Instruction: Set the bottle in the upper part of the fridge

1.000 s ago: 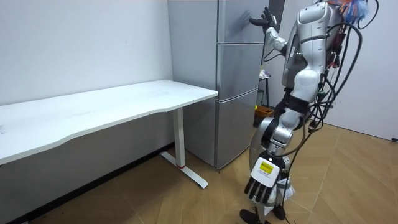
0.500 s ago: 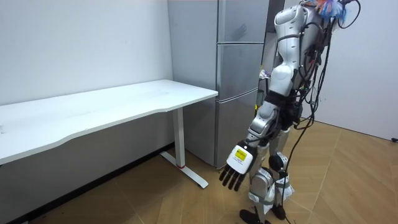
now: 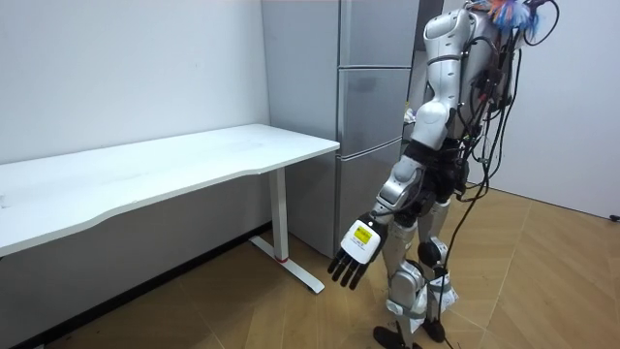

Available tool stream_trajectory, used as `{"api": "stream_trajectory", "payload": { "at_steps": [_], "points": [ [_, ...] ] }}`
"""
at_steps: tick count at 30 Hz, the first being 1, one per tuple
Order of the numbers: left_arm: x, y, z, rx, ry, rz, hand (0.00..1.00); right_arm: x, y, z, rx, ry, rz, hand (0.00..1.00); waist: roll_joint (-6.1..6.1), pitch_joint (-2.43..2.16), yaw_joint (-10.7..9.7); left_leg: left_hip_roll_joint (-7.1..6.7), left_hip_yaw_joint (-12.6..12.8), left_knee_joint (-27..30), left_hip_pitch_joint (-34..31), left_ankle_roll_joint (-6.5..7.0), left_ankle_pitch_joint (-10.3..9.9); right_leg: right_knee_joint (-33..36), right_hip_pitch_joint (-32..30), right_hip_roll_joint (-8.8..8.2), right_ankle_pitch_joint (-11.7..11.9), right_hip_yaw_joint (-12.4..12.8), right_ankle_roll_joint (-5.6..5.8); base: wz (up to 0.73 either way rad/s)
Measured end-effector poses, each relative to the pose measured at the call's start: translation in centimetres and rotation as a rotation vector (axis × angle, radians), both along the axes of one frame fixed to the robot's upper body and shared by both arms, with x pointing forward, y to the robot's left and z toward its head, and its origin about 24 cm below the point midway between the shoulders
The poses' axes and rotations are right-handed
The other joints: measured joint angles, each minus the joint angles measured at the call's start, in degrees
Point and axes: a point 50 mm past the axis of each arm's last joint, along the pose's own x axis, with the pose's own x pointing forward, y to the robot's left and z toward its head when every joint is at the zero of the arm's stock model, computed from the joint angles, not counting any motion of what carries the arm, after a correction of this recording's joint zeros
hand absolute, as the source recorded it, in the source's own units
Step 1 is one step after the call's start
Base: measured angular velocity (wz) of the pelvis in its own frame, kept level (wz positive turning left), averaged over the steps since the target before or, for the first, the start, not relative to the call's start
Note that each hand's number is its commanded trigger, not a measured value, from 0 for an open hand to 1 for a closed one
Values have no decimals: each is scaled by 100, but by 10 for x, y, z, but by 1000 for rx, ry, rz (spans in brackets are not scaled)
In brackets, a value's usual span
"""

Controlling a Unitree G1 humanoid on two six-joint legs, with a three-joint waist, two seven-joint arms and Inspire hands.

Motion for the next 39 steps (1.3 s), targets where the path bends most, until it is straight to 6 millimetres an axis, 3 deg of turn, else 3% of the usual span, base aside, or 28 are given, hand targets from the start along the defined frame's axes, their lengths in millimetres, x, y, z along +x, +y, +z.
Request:
{"api": "stream_trajectory", "payload": {
  "at_steps": [11, 20, 28, 32, 39],
  "points": [
    [11, 1, 1, -5, -63, 54, 0, -38, 24, -88, 246, 311, -52, 0, 87, 14, 34, 34, 158, -29, 44, -22, -11, 4, -37, 26, -3, 108, -15, -6],
    [4, -7, -3, -32, -36, 58, 0, -70, 57, -139, 321, 651, 171, 0, 166, 5, 49, 32, 158, -44, 86, -23, -13, 17, -34, 32, -7, 184, -16, -2],
    [2, -10, -4, -61, -28, 41, 0, -99, 83, -175, 531, 822, 427, 0, 151, 9, 54, 34, 153, -33, 98, -22, -14, 14, -9, 33, -7, 181, -16, 0],
    [2, -16, -6, -70, -10, 0, 0, -107, 103, -189, 631, 883, 638, 0, 166, 29, 198, 62, 238, 12, 82, -20, -53, 5, -21, 37, 2, 183, -27, -8],
    [3, -26, -10, -86, 31, -106, 0, -95, 134, -201, 754, 836, 848, 0, 156, 39, 200, 57, 239, 13, 78, -12, -63, -7, -18, 38, 11, 195, -17, 0]
  ]
}}
